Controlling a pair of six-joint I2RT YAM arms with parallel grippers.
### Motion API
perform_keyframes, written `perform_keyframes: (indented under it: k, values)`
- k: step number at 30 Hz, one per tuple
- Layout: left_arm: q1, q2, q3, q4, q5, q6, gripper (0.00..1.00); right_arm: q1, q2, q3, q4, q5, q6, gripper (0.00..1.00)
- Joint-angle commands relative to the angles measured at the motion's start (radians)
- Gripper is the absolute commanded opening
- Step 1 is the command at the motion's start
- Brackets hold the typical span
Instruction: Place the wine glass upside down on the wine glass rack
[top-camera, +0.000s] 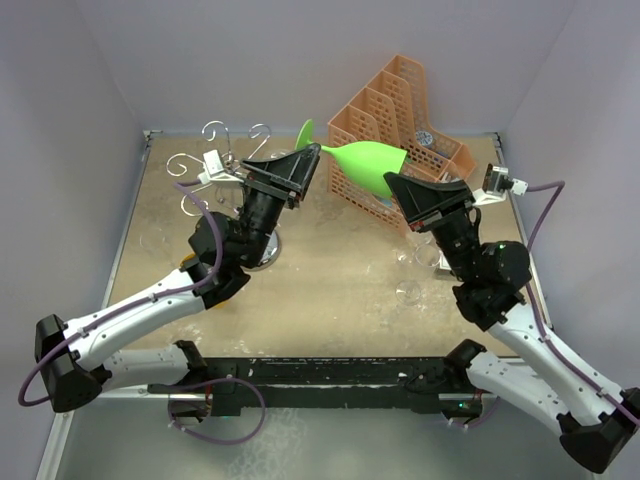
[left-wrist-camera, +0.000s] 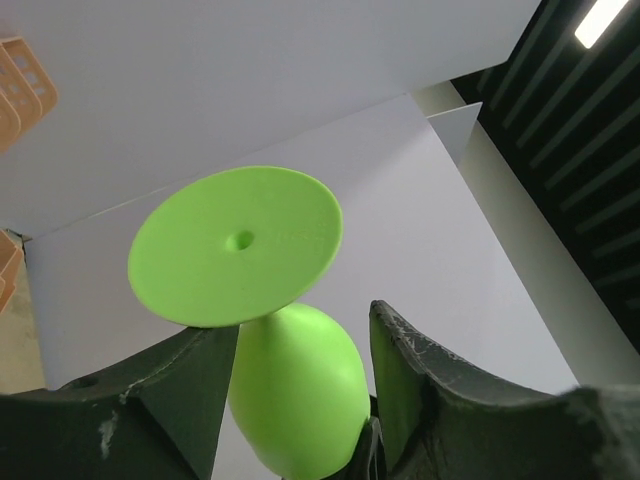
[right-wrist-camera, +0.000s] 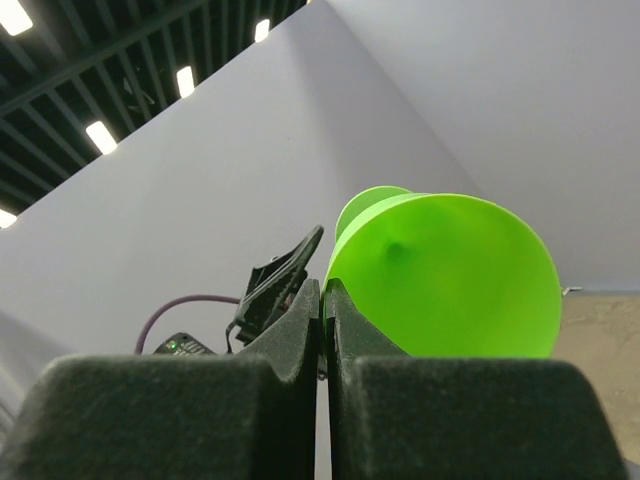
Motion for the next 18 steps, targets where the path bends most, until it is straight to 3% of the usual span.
perform_keyframes:
  k: [1, 4, 8, 14, 18]
  values:
    - [-0.001, 0.006, 0.009, 0.084, -0.056, -0.021, 0.51, 0.0, -0.002, 0.001, 0.101, -0.104, 0.026, 0.0]
    - [0.0, 0.011, 0.018, 0.081, -0.066, -0.018, 0.47, 0.0, 0.01, -0.006, 0.136, -0.155, 0.015, 0.0]
    - [-0.001, 0.022, 0.044, 0.083, -0.065, 0.026, 0.32, 0.0, 0.022, -0.019, 0.187, -0.22, 0.023, 0.0]
    - [-0.001, 0.036, 0.06, 0.107, -0.077, 0.059, 0.26, 0.0, 0.036, -0.016, 0.201, -0.282, 0.038, 0.0]
    - [0.0, 0.042, 0.064, 0.138, -0.086, 0.074, 0.15, -0.001, 0.045, -0.011, 0.195, -0.319, 0.031, 0.0]
